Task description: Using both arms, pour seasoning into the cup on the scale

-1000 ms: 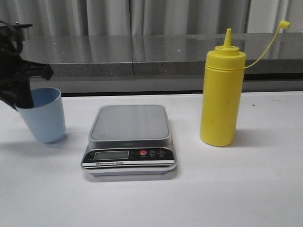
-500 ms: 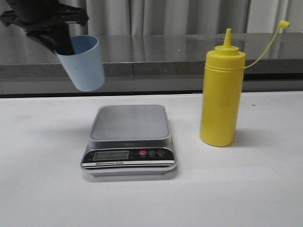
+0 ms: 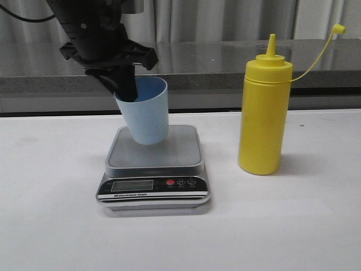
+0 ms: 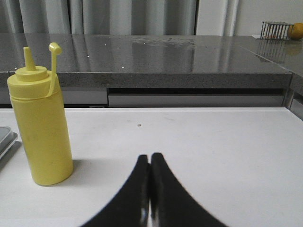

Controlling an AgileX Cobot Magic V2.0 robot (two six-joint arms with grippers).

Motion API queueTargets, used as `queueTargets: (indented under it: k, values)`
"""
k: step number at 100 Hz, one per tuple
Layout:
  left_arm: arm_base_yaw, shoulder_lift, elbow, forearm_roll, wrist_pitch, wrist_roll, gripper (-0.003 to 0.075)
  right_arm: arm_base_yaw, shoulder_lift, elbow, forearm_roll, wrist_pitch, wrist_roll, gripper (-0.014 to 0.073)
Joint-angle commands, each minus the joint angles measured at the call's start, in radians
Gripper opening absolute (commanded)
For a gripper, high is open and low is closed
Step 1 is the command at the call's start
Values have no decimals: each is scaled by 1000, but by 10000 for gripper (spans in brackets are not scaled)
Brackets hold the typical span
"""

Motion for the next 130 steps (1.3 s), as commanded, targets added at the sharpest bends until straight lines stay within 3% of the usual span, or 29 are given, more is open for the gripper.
queueTargets:
  k: [1, 9, 26, 33, 88, 104, 123, 130]
  values:
    - [-9, -45, -32, -28, -45, -2, 11, -5, -14, 2, -3, -77, 0, -67]
    - [-9, -43, -32, -31, -45, -2, 27, -5, -14, 2, -3, -77, 0, -67]
    - [-9, -43, -34, -31, -45, -2, 184, -5, -14, 2, -3, -77, 0, -67]
    - [-9, -43, -33, -31, -51, -2, 216, -5, -14, 2, -3, -77, 0, -67]
    - [42, -189, -71, -26, 2, -39, 202, -5, -14, 2, -3, -77, 0, -67]
    - [111, -278, -29, -26, 18, -42, 127, -5, -14, 2, -3, -77, 0, -67]
    - [211, -420, 130, -26, -16, -42, 10, -5, -14, 2, -3, -77, 0, -67]
    - [248, -484, 194, -26, -41, -42, 10, -5, -14, 2, -3, -77, 0, -67]
